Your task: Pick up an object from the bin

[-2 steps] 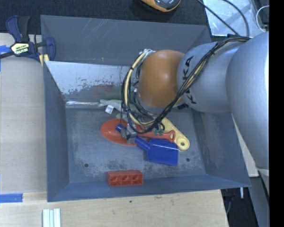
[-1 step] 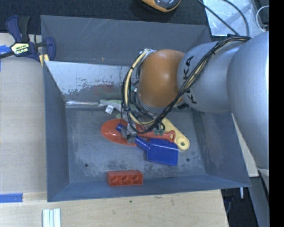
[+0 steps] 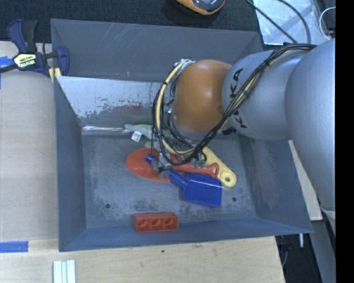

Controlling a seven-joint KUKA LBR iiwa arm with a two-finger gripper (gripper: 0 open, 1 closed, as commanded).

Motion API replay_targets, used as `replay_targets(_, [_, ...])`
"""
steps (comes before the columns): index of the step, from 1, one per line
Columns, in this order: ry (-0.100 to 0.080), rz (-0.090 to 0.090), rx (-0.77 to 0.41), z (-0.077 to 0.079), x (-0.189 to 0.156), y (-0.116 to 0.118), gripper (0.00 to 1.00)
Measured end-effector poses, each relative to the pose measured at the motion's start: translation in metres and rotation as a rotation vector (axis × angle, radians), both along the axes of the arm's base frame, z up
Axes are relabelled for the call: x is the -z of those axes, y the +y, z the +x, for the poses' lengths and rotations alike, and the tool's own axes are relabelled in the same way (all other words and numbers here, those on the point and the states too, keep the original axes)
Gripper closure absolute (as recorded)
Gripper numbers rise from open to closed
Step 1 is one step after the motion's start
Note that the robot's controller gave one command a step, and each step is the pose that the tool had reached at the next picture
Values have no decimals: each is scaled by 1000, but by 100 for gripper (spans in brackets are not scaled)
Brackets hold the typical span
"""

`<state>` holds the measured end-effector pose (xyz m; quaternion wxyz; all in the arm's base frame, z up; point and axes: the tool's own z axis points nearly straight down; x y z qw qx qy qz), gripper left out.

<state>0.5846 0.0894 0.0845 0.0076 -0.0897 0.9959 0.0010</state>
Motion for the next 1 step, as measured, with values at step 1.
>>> replay_targets(1, [2,0,0,-1,-6,0,100])
